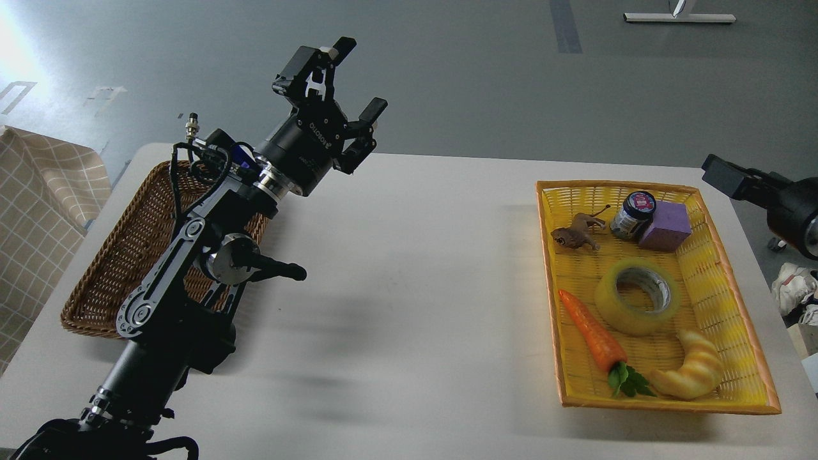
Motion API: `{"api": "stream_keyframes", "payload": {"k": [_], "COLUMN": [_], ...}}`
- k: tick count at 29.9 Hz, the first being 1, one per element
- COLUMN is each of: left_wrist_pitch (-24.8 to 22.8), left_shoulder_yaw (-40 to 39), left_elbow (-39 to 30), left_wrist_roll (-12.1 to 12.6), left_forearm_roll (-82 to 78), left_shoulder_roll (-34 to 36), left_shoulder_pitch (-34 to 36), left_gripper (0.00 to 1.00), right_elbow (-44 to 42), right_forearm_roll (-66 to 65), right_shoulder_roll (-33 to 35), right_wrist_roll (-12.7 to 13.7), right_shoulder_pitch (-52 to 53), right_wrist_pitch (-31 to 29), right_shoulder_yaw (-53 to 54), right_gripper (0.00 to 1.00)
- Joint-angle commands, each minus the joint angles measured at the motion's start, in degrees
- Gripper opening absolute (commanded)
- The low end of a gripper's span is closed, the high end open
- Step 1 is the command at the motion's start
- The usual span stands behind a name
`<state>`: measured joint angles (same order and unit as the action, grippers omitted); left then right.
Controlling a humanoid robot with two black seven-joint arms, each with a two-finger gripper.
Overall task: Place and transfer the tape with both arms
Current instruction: 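Lower the right gripper into the tray toward the tape roll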
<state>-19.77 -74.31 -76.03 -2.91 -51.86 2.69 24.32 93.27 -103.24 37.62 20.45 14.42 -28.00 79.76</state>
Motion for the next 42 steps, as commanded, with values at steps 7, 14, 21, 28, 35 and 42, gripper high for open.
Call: {"api": "stream_keyframes", "payload": {"k": [7,14,21,28,35,42], "left_wrist_pitch": [0.0,0.0,0.0,0.0,0.0,0.0], "left_shoulder_yaw": [-0.2,-0.4,-0.5,-0.6,-0.7,-1.1], "left_elbow": [-0.2,-0.2,-0.1,-0.1,-0.1,-0.1], "left_wrist_roll": [-0.2,-0.3,-0.4,-0.4,-0.5,-0.5], "left_forearm_roll": [-0.1,-0.1,0.0,0.1,0.1,0.1], "left_shoulder_roll": [0.4,0.6,0.6,0.7,0.8,1.1], "left_shoulder_pitch": [0.0,0.0,-0.1,-0.1,-0.2,-0.6], "left_gripper": [0.98,0.98,0.98,0.98,0.98,0.98], "right_elbow": [0.0,-0.1,0.4,1.4,1.7,0.9], "right_forearm_roll": [0.7,0.4,0.2,0.5,0.7,0.8], "right_shoulder_roll": [1.5,1.3,0.7,0.8,1.6,3.4], "right_wrist_roll": [0.0,1.3,2.8,2.7,2.4,2.0], "right_shoulder_pitch": [-0.2,-0.7,-2.7,-3.9,-3.7,-3.4], "right_wrist_pitch": [0.0,0.0,0.0,0.0,0.0,0.0], "right_shoulder_yaw": [-0.5,-0.7,-3.1,-8.4,-12.0,-12.1], "right_gripper": [0.98,0.98,0.97,0.97,0.97,0.96]}}
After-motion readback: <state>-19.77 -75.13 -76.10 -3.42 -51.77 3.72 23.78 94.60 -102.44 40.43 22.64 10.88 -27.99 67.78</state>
